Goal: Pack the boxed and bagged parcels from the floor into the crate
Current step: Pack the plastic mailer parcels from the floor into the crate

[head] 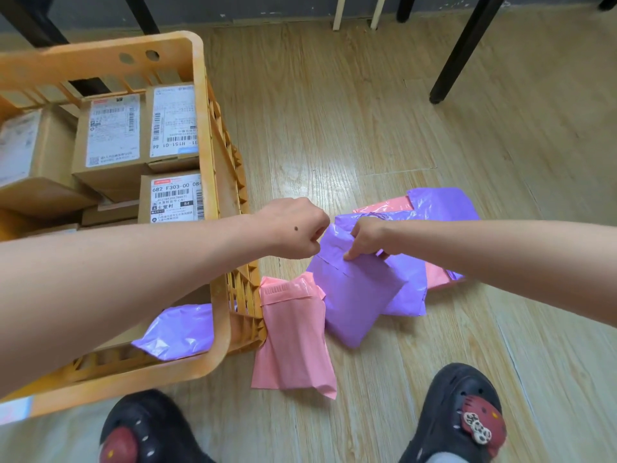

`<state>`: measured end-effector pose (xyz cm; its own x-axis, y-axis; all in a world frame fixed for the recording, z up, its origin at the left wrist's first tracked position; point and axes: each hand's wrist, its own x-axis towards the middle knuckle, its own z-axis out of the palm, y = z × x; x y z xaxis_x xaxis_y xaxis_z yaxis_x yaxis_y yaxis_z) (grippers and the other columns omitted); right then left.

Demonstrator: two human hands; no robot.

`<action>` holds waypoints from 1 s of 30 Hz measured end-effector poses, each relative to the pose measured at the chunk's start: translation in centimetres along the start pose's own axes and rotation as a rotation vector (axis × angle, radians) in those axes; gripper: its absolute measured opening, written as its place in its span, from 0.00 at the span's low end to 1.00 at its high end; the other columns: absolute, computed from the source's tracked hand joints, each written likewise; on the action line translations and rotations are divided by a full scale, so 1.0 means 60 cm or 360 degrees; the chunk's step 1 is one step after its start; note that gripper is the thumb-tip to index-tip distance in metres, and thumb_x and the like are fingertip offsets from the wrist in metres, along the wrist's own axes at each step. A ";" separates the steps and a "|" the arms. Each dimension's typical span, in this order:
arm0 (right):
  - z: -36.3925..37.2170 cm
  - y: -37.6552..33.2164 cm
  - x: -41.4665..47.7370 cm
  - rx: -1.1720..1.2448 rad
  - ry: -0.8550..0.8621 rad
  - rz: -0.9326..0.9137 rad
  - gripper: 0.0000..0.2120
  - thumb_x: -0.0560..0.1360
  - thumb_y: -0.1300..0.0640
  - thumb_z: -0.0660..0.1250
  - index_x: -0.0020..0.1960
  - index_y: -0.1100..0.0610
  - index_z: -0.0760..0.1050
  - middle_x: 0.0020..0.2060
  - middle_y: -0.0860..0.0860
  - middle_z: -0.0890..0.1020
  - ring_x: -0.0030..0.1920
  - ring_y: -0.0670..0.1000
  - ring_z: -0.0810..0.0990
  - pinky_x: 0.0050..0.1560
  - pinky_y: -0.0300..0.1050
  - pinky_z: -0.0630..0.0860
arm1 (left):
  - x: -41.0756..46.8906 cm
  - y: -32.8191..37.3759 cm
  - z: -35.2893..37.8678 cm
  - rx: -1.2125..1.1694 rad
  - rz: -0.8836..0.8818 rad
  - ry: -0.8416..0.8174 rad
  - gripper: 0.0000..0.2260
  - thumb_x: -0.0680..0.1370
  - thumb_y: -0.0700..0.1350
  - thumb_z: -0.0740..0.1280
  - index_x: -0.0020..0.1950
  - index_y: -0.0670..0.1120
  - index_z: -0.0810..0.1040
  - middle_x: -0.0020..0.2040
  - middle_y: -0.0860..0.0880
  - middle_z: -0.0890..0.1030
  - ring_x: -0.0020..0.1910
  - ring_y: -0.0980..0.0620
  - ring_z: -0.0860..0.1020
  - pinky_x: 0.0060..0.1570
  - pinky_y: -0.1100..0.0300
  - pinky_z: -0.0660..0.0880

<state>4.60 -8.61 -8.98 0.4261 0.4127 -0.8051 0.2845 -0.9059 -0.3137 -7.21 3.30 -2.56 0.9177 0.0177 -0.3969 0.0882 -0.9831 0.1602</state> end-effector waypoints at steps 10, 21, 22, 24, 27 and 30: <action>-0.096 -0.062 -0.037 0.0214 0.0773 -0.0610 0.13 0.65 0.57 0.74 0.31 0.53 0.69 0.27 0.48 0.71 0.31 0.49 0.70 0.29 0.41 0.65 | 0.005 -0.005 -0.025 -0.2219 -0.1007 -0.0024 0.27 0.78 0.63 0.56 0.52 0.40 0.78 0.43 0.41 0.82 0.36 0.45 0.80 0.41 0.57 0.77; -0.080 -0.087 -0.131 -0.0675 0.1440 -0.1709 0.09 0.66 0.56 0.73 0.43 0.58 0.78 0.40 0.52 0.79 0.44 0.57 0.75 0.44 0.50 0.66 | -0.005 -0.032 -0.086 -0.3067 -0.0933 0.0851 0.18 0.73 0.36 0.70 0.63 0.38 0.74 0.57 0.39 0.81 0.54 0.41 0.81 0.53 0.44 0.78; -0.082 -0.086 -0.131 -0.0705 0.1411 -0.1750 0.10 0.67 0.53 0.74 0.44 0.58 0.79 0.42 0.53 0.78 0.45 0.57 0.75 0.45 0.51 0.67 | -0.009 -0.033 -0.090 -0.3017 -0.0890 0.0920 0.20 0.73 0.34 0.70 0.64 0.37 0.74 0.57 0.39 0.81 0.53 0.41 0.81 0.52 0.45 0.79; -0.085 -0.085 -0.132 -0.0582 0.1330 -0.1818 0.13 0.68 0.52 0.75 0.46 0.59 0.79 0.44 0.56 0.77 0.46 0.57 0.72 0.48 0.50 0.69 | -0.020 -0.039 -0.097 -0.2882 -0.0805 0.1004 0.20 0.72 0.33 0.71 0.64 0.36 0.74 0.57 0.39 0.81 0.53 0.42 0.81 0.53 0.47 0.79; -0.091 -0.098 -0.136 -0.0072 0.1425 -0.1764 0.15 0.69 0.53 0.72 0.51 0.60 0.76 0.47 0.55 0.73 0.49 0.55 0.71 0.52 0.44 0.68 | -0.038 -0.051 -0.107 -0.2757 -0.0722 0.1076 0.19 0.71 0.34 0.73 0.61 0.36 0.75 0.55 0.39 0.82 0.51 0.43 0.82 0.52 0.49 0.79; -0.102 -0.123 -0.139 0.0416 0.1506 -0.1458 0.23 0.70 0.50 0.72 0.59 0.58 0.69 0.53 0.52 0.67 0.54 0.52 0.70 0.57 0.47 0.72 | -0.061 -0.069 -0.113 -0.2710 -0.0627 0.1128 0.11 0.71 0.34 0.73 0.52 0.41 0.78 0.49 0.43 0.83 0.42 0.49 0.84 0.44 0.55 0.81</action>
<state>4.21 -4.78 3.11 0.6275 0.6867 0.3670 0.6590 -0.2174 -0.7200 -8.32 8.56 4.34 0.6813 0.6658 -0.3042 0.1357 0.2934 0.9463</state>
